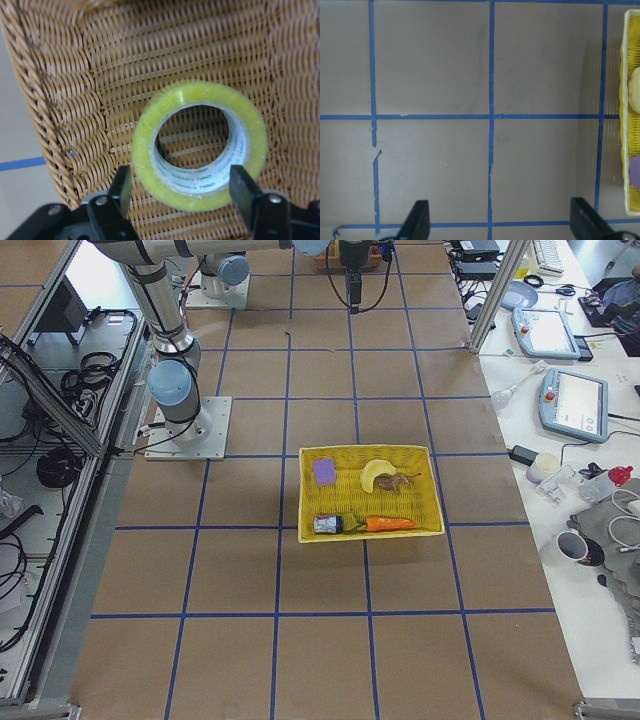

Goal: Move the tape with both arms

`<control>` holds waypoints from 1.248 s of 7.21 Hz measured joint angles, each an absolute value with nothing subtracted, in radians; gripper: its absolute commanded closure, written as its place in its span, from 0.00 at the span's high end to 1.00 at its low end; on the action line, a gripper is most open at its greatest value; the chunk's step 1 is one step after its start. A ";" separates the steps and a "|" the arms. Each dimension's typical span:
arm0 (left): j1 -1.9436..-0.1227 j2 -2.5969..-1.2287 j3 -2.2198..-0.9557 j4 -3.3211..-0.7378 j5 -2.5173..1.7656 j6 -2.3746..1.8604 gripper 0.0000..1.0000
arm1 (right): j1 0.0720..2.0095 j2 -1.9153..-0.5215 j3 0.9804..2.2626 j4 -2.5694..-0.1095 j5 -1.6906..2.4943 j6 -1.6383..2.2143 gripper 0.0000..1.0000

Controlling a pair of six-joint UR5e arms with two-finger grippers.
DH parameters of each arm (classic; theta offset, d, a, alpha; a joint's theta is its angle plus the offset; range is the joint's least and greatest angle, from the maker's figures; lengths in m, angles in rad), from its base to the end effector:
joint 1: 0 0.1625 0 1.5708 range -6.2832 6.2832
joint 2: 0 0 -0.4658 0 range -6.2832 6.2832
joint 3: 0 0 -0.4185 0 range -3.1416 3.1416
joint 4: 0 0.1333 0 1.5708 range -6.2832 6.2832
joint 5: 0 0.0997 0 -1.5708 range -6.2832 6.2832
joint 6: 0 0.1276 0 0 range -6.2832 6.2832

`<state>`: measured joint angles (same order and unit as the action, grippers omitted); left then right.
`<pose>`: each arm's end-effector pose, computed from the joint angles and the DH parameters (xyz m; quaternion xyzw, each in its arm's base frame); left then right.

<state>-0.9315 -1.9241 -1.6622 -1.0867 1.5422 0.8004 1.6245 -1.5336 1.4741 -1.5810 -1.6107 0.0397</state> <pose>0.2741 -0.5982 0.2960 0.0807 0.9964 -0.0242 0.0022 0.1572 -0.5358 0.5326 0.0063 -0.9992 0.0357 0.0183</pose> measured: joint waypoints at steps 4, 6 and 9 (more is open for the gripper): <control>-1.161 -1.776 -1.618 -1.217 1.529 0.505 0.90 | 1.625 -1.533 1.473 -1.582 -1.609 0.041 1.00; -1.371 -1.740 -1.578 -1.275 1.535 0.285 1.00 | 1.624 -1.534 1.473 -1.581 -1.609 0.041 1.00; -1.533 -1.674 -1.476 -1.493 1.556 0.146 1.00 | 1.624 -1.534 1.473 -1.581 -1.609 0.041 1.00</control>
